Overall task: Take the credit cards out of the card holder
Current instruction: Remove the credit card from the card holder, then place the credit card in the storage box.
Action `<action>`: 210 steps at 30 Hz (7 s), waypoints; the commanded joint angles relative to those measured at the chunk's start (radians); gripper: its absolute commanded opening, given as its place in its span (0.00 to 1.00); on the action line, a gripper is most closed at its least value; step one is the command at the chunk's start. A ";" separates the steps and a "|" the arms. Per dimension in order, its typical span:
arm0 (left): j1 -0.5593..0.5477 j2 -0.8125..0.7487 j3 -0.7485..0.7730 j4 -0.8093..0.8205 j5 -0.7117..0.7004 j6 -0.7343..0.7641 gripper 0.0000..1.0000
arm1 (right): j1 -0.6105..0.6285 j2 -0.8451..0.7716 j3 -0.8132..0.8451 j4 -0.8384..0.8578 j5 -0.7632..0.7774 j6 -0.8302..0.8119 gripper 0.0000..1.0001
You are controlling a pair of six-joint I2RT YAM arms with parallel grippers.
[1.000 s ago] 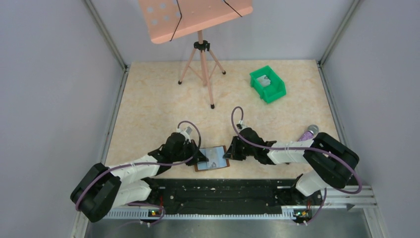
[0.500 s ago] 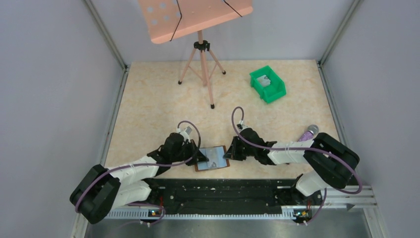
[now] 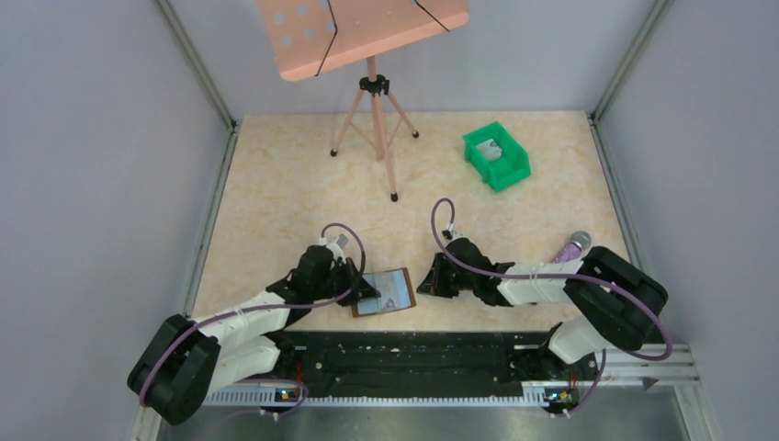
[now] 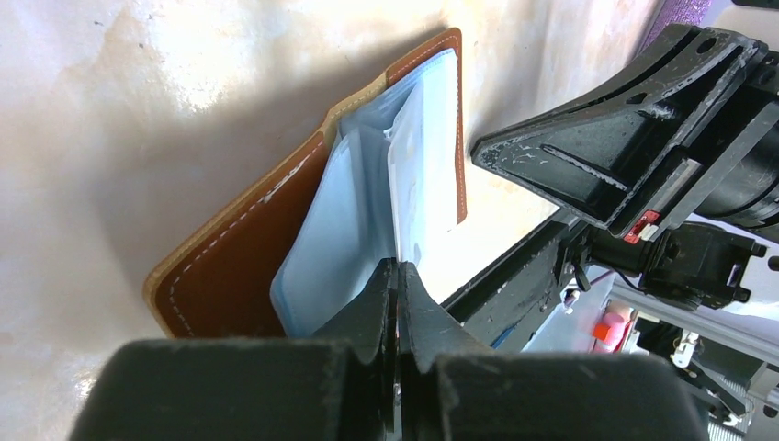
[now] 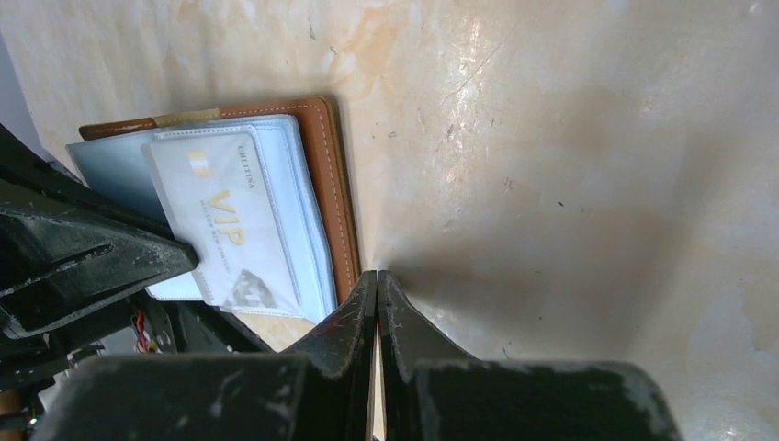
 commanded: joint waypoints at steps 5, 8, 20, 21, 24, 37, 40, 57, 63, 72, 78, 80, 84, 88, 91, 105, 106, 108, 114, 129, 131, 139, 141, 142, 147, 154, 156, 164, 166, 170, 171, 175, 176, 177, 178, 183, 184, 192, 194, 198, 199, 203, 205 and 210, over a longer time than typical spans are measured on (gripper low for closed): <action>0.009 0.008 0.028 -0.019 0.036 0.045 0.00 | 0.002 -0.024 0.007 -0.068 0.023 -0.060 0.00; 0.010 0.016 0.041 -0.036 0.035 0.051 0.05 | 0.011 -0.042 0.054 -0.086 -0.008 -0.099 0.00; 0.011 0.031 0.034 0.049 0.059 0.020 0.11 | 0.021 -0.035 0.114 -0.081 -0.033 -0.127 0.09; 0.011 0.028 0.034 0.052 0.059 0.019 0.12 | 0.021 -0.033 0.117 -0.078 -0.037 -0.128 0.09; 0.010 0.019 0.029 0.056 0.059 0.016 0.13 | 0.022 -0.032 0.124 -0.070 -0.038 -0.128 0.10; 0.010 0.074 0.007 0.147 0.105 -0.003 0.16 | 0.060 0.058 0.208 -0.031 -0.055 -0.139 0.15; 0.010 0.090 0.001 0.177 0.108 -0.004 0.16 | 0.060 0.086 0.209 -0.008 -0.060 -0.127 0.13; 0.022 0.131 -0.026 0.287 0.152 -0.057 0.00 | 0.049 0.086 0.083 -0.058 0.060 -0.057 0.02; 0.025 0.140 -0.024 0.293 0.162 -0.062 0.00 | 0.049 0.078 0.074 -0.053 0.059 -0.054 0.02; 0.025 0.135 -0.032 0.271 0.158 -0.057 0.09 | 0.046 0.073 0.070 -0.049 0.054 -0.057 0.02; 0.025 0.133 -0.027 0.281 0.165 -0.063 0.17 | 0.048 0.073 0.069 -0.042 0.053 -0.055 0.01; 0.025 0.132 -0.032 0.286 0.165 -0.063 0.18 | 0.047 0.077 0.069 -0.042 0.051 -0.055 0.01; 0.024 0.131 -0.038 0.300 0.169 -0.066 0.05 | 0.047 0.074 0.071 -0.046 0.052 -0.056 0.01; 0.024 0.111 -0.041 0.259 0.145 -0.069 0.00 | 0.046 0.073 0.072 -0.050 0.058 -0.054 0.01; 0.025 0.077 -0.043 0.184 0.088 -0.057 0.00 | 0.045 0.073 0.071 -0.054 0.063 -0.050 0.01; 0.027 -0.212 0.079 -0.314 -0.171 -0.066 0.00 | 0.018 0.027 0.096 -0.109 0.080 -0.071 0.01; 0.028 -0.242 0.092 -0.349 -0.190 -0.082 0.00 | 0.014 0.020 0.100 -0.117 0.081 -0.077 0.01; 0.028 -0.296 0.113 -0.406 -0.224 -0.111 0.00 | 0.004 0.008 0.105 -0.129 0.082 -0.087 0.01; 0.028 -0.428 0.101 -0.411 -0.260 -0.193 0.00 | 0.001 -0.081 0.130 -0.150 0.061 -0.106 0.05; 0.025 -0.576 -0.033 0.026 -0.210 -0.388 0.00 | 0.079 -0.271 -0.021 0.364 0.045 0.123 0.60; 0.026 -0.573 -0.041 0.065 -0.201 -0.389 0.00 | 0.084 -0.248 -0.014 0.387 0.037 0.144 0.62; 0.023 -0.562 -0.073 0.155 -0.187 -0.402 0.00 | 0.098 -0.119 0.043 0.500 -0.032 0.175 0.59; 0.022 -0.554 -0.079 0.175 -0.174 -0.401 0.00 | 0.098 -0.088 0.057 0.538 -0.057 0.185 0.56; 0.022 -0.550 -0.078 0.176 -0.168 -0.398 0.00 | 0.098 -0.075 0.063 0.556 -0.062 0.186 0.53; 0.022 -0.545 -0.092 0.182 -0.162 -0.388 0.00 | 0.096 -0.030 0.079 0.650 -0.087 0.190 0.39; 0.022 -0.561 -0.119 0.205 -0.167 -0.391 0.00 | 0.093 0.020 0.069 0.755 -0.111 0.223 0.23; 0.023 -0.573 -0.127 0.201 -0.171 -0.391 0.00 | 0.093 0.030 0.069 0.772 -0.116 0.227 0.14; 0.023 -0.628 -0.074 0.059 -0.209 -0.295 0.49 | -0.018 -0.044 -0.007 0.800 -0.239 0.220 0.00; 0.024 -0.632 -0.030 -0.017 -0.206 -0.216 0.61 | -0.061 -0.089 -0.019 0.745 -0.318 0.183 0.00; 0.024 -0.584 0.067 -0.118 -0.168 -0.096 0.68 | -0.102 -0.159 -0.001 0.567 -0.486 0.062 0.00; 0.025 -0.566 0.090 -0.129 -0.153 -0.073 0.69 | -0.104 -0.177 0.002 0.536 -0.517 0.039 0.00; 0.025 -0.477 0.163 -0.133 -0.069 -0.010 0.69 | -0.103 -0.242 0.004 0.440 -0.637 -0.024 0.00; 0.024 -0.456 0.178 -0.131 -0.045 -0.002 0.69 | -0.103 -0.256 0.011 0.395 -0.648 -0.047 0.00; 0.024 -0.432 0.189 -0.123 -0.018 0.003 0.69 | -0.103 -0.269 0.013 0.358 -0.656 -0.070 0.00; 0.024 -0.412 0.195 -0.109 0.017 0.005 0.68 | -0.103 -0.280 0.011 0.347 -0.666 -0.079 0.00; 0.024 -0.362 0.193 -0.022 0.104 -0.015 0.63 | -0.103 -0.283 0.030 0.296 -0.732 -0.101 0.00; 0.024 -0.353 0.189 -0.002 0.121 -0.021 0.61 | -0.103 -0.280 0.033 0.292 -0.736 -0.104 0.00; 0.024 -0.269 0.187 0.086 0.245 -0.055 0.35 | -0.103 -0.239 0.051 0.302 -0.770 -0.095 0.00; 0.025 -0.248 0.190 0.091 0.270 -0.051 0.25 | -0.103 -0.236 0.056 0.298 -0.765 -0.096 0.00; 0.024 -0.222 0.194 0.098 0.278 -0.054 0.00 | -0.104 -0.239 0.061 0.278 -0.735 -0.095 0.10; 0.024 -0.221 0.195 0.089 0.264 -0.058 0.00 | -0.107 -0.245 0.060 0.262 -0.708 -0.093 0.16; 0.025 -0.234 0.187 0.090 0.167 -0.118 0.00 | -0.120 -0.306 0.011 0.285 -0.569 -0.021 0.35; 0.024 -0.253 0.150 0.140 0.106 -0.180 0.00 | -0.120 -0.343 -0.030 0.345 -0.486 0.029 0.41; 0.025 -0.304 0.065 0.288 -0.033 -0.301 0.00 | -0.120 -0.401 -0.131 0.509 -0.364 0.151 0.44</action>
